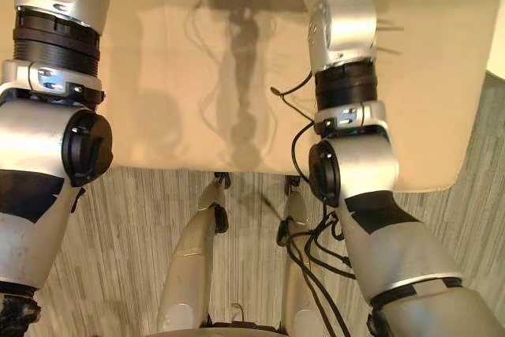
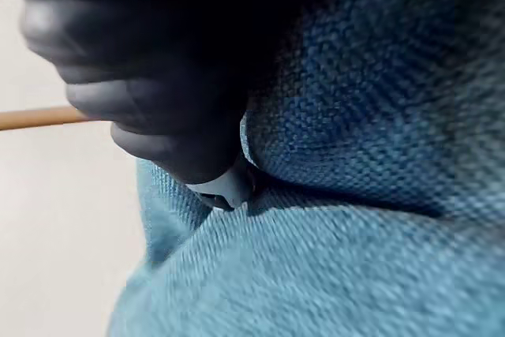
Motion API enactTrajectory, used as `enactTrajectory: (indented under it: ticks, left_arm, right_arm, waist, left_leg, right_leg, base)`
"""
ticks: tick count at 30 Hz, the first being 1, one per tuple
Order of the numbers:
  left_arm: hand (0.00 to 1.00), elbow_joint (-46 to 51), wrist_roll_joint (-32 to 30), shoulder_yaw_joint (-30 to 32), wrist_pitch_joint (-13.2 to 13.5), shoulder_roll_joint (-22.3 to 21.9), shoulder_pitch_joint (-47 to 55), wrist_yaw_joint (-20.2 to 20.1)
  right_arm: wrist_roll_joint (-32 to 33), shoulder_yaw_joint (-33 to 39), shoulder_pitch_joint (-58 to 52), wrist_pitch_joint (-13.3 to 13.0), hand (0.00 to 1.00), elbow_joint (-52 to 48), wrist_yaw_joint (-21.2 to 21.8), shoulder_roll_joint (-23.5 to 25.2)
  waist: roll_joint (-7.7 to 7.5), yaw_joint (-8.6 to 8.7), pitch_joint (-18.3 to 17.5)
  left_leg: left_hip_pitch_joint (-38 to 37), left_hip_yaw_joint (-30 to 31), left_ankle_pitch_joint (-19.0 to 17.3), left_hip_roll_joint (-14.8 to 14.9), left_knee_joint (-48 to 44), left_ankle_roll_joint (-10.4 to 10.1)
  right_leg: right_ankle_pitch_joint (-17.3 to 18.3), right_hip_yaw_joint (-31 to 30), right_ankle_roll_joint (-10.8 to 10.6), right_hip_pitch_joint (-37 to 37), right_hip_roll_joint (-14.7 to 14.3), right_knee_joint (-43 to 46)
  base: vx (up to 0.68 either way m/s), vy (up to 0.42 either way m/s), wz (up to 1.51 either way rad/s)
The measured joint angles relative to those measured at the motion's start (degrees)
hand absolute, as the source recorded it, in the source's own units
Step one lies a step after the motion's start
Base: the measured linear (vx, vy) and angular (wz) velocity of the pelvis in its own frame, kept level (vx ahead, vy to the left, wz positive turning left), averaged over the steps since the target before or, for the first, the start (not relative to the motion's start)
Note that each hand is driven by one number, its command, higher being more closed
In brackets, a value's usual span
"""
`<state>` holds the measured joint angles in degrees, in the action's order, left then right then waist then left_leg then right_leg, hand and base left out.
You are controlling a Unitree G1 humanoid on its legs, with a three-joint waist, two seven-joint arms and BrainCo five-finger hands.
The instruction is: Pick up cushions and gather them together orderly.
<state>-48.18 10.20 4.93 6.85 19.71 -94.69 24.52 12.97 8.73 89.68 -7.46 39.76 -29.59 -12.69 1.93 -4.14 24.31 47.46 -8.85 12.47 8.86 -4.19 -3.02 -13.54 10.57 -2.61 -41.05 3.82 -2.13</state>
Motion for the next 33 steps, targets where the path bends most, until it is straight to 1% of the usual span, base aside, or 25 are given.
enactTrajectory:
  ticks: [2,4,5,7,8,10,11,13,15,18,20,21,22,23,24,25,26,27,28,29,30,32,33]
  left_arm:
    - [0.0,-0.1,0.7,1.4,0.0,-0.7,0.1,-0.8]
    - [0.0,-0.7,1.4,2.1,0.0,-1.5,0.5,-1.2]
    - [0.0,-0.8,1.7,2.1,0.1,-1.8,1.8,-2.0]
    - [0.0,-0.8,2.9,2.2,0.2,-3.0,4.7,-2.5]
    - [0.0,-0.9,3.3,2.2,0.2,-3.4,7.0,-3.3]
    - [0.0,-1.4,3.9,2.2,0.2,-3.6,10.1,-3.4]
    - [0.0,-2.0,4.0,2.2,0.1,-3.9,11.7,-3.8]
    - [0.0,-2.0,4.1,2.3,0.0,-3.9,13.4,-4.5]
    - [0.0,-1.9,4.1,2.5,0.1,-3.4,14.9,-4.8]
    - [0.0,-0.3,4.3,2.5,0.3,-0.7,17.8,-5.8]
    - [0.0,4.2,4.4,2.4,0.7,1.6,21.9,-5.7]
    - [0.0,8.9,4.4,2.4,1.6,3.9,25.7,-5.7]
    - [0.0,11.3,4.4,2.4,2.2,4.8,27.4,-5.6]
    - [0.0,18.6,4.4,2.2,3.8,6.1,33.3,-5.6]
    - [0.0,21.6,4.5,2.1,4.5,6.1,36.3,-5.6]
    - [0.0,26.9,4.6,1.8,6.1,5.9,43.0,-5.6]
    - [0.0,29.2,4.7,1.7,6.9,5.4,46.6,-5.8]
    - [0.0,33.5,4.9,1.7,8.2,3.6,55.1,-6.8]
    - [0.0,34.8,4.9,1.7,8.4,2.8,58.0,-7.2]
    - [0.0,38.0,4.9,1.7,8.9,0.6,64.9,-8.3]
    - [0.0,39.2,4.9,1.6,9.2,-0.5,68.2,-8.8]
    - [0.0,39.9,4.8,0.5,9.3,-5.8,81.5,-12.0]
    - [0.0,39.2,4.7,-0.3,9.2,-6.9,84.4,-12.7]
  right_arm:
    - [2.6,-0.8,0.0,0.0,0.0,1.3,1.3,-0.7]
    - [4.8,-1.7,-0.1,0.2,0.0,4.9,2.4,-1.2]
    - [6.0,-2.6,-0.4,0.6,0.0,7.2,2.8,-1.1]
    - [7.3,-3.4,-2.2,0.9,0.0,7.7,4.0,-1.1]
    - [7.5,-3.7,-3.3,0.8,0.0,7.7,4.7,-1.1]
    - [8.1,-4.3,-4.7,0.2,0.0,7.6,5.1,-1.1]
    - [9.2,-4.2,-6.4,0.0,0.0,6.5,5.7,-1.1]
    - [9.5,-4.3,-9.4,-0.7,0.0,3.7,6.4,-0.9]
    - [9.5,-4.3,-12.3,-1.3,0.0,1.3,7.3,-0.9]
    - [9.1,-4.5,-16.9,-2.4,0.0,-3.6,8.2,-1.1]
    - [8.8,-4.7,-20.4,-2.8,0.0,-8.7,8.6,-2.1]
    - [8.2,-5.1,-23.7,-3.4,0.0,-13.9,8.6,-3.7]
    - [7.3,-5.2,-25.5,-3.6,0.0,-16.5,8.6,-4.7]
    - [5.9,-5.3,-31.5,-4.2,0.0,-23.6,8.6,-7.1]
    - [5.2,-5.2,-34.5,-4.8,0.0,-26.0,8.6,-8.0]
    - [4.1,-5.2,-40.8,-5.6,0.0,-30.2,9.2,-9.0]
    - [3.8,-5.0,-44.3,-6.1,0.0,-32.2,9.9,-9.2]
    - [2.3,-4.5,-52.3,-7.0,0.0,-36.0,11.5,-9.0]
    - [2.0,-4.3,-55.2,-7.3,0.0,-37.1,12.2,-8.8]
    - [0.6,-4.1,-61.7,-7.6,0.0,-39.3,13.7,-8.0]
    - [-0.3,-4.0,-64.4,-7.8,0.0,-39.8,14.4,-7.4]
    - [-3.4,-4.1,-76.2,-7.7,0.0,-39.6,17.3,-3.6]
    - [-4.4,-4.1,-79.1,-7.7,0.0,-38.8,17.9,-2.5]
  waist:
    - [0.01,-0.02,0.6]
    - [-0.03,-0.12,1.2]
    - [-0.02,-0.07,1.2]
    - [-0.03,-0.12,1.2]
    - [-0.03,-0.02,1.2]
    - [-0.03,0.13,1.2]
    - [-0.02,0.17,1.2]
    - [-0.02,0.14,1.2]
    - [-0.02,0.15,1.2]
    - [-0.02,0.18,1.2]
    - [-0.03,0.1,1.2]
    - [-0.03,0.03,1.2]
    - [-0.03,0.04,1.2]
    - [-0.04,0.02,1.2]
    - [-0.04,0.02,1.2]
    - [-0.07,0.0,1.2]
    - [-0.07,0.05,1.2]
    - [-0.12,0.04,1.1]
    - [-0.15,0.04,1.1]
    - [-0.19,-0.01,1.0]
    - [-0.23,-0.02,0.9]
    - [-0.5,-0.01,-0.9]
    - [-0.63,-0.02,-1.3]
  left_leg:
    - [0.7,0.6,0.1,0.0,0.1,-0.1]
    - [0.8,0.6,0.1,0.0,0.1,-0.1]
    - [0.8,0.5,0.1,0.0,0.1,-0.1]
    - [0.8,0.5,0.1,0.1,-0.1,-0.1]
    - [0.8,0.5,0.1,0.1,-0.3,-0.1]
    - [0.8,0.4,0.1,0.2,-0.6,-0.1]
    - [0.7,0.3,0.0,0.3,-0.9,-0.1]
    - [0.3,0.1,0.0,0.3,-0.8,-0.1]
    - [-0.1,0.0,0.0,0.3,-0.8,-0.1]
    - [-0.9,-0.7,0.0,0.8,-0.8,-0.1]
    - [-1.8,-1.0,0.0,0.9,-0.8,-0.1]
    - [-2.5,-1.2,0.0,1.0,-0.8,-0.1]
    - [-2.9,-1.1,0.0,1.1,-0.8,-0.1]
    - [-4.4,-0.8,0.0,1.1,-0.8,-0.1]
    - [-5.5,-0.7,0.0,1.1,-0.9,-0.1]
    - [-8.0,-0.5,-0.3,1.0,-0.8,-0.2]
    - [-9.6,-0.4,-0.5,0.9,-0.8,-0.3]
    - [-13.3,-0.1,-1.5,0.7,-0.9,-0.4]
    - [-14.5,-0.1,-1.9,0.6,-1.1,-0.4]
    - [-16.3,0.1,-3.3,0.4,-2.4,-0.4]
    - [-17.0,0.2,-4.2,0.3,-3.1,-0.6]
    - [-19.4,0.1,-6.5,0.0,-5.1,-0.3]
    - [-20.3,0.0,-7.0,0.0,-5.4,-0.6]
  right_leg:
    - [0.0,0.5,0.0,-0.5,-0.1,0.0]
    - [0.0,0.5,0.0,-0.5,0.0,0.1]
    - [0.0,0.6,0.0,-0.5,0.0,0.1]
    - [0.0,0.6,0.0,-0.4,0.0,0.1]
    - [0.0,0.6,0.0,-0.4,-0.1,0.2]
    - [0.0,0.5,0.0,-0.4,-0.1,0.5]
    - [0.1,0.3,0.0,-0.4,-0.1,0.9]
    - [0.3,0.2,0.0,-0.4,-0.1,1.5]
    - [1.1,0.0,0.5,-0.4,0.0,2.3]
    - [1.8,-0.2,0.6,-0.4,-0.2,3.7]
    - [2.0,-0.6,0.7,-0.1,-0.3,4.5]
    - [2.3,-0.8,0.8,0.2,-0.4,5.3]
    - [2.4,-0.8,0.8,0.6,-0.4,5.3]
    - [2.7,-0.5,0.9,2.4,-0.5,5.3]
    - [3.1,-0.4,0.8,3.5,-0.5,5.4]
    - [4.3,0.1,0.9,5.8,-0.2,6.5]
    - [5.4,0.2,0.7,7.0,0.0,7.7]
    - [7.9,0.3,0.7,9.3,0.5,10.9]
    - [8.9,0.3,0.7,10.1,0.8,12.1]
    - [11.0,0.5,0.6,11.6,1.3,14.3]
    - [11.9,0.5,0.4,12.2,1.5,15.2]
    - [14.6,0.5,0.0,14.4,2.3,17.3]
    - [15.0,0.4,0.1,15.4,2.3,17.4]
  base:
    - [0.05,0.033,0.11]
    - [0.04,0.057,0.04]
    - [0.03,0.061,0.0]
    - [0.03,0.067,-0.01]
    - [0.01,0.042,-0.01]
    - [0.0,0.047,-0.02]
    - [-0.02,0.054,-0.02]
    - [-0.04,0.036,-0.03]
    - [-0.05,0.021,-0.02]
    - [-0.07,0.005,-0.04]
    - [-0.07,-0.008,-0.08]
    - [-0.06,-0.018,-0.04]
    - [-0.06,-0.035,0.04]
    - [-0.03,-0.031,0.1]
    - [-0.01,-0.035,0.2]
    - [0.02,-0.019,0.21]
    - [0.05,-0.023,0.28]
    - [0.06,-0.017,0.21]
    - [0.06,-0.02,0.24]
    - [0.04,-0.019,0.16]
    - [0.04,-0.019,0.16]
    - [0.04,-0.009,0.09]
    - [0.06,-0.003,0.01]
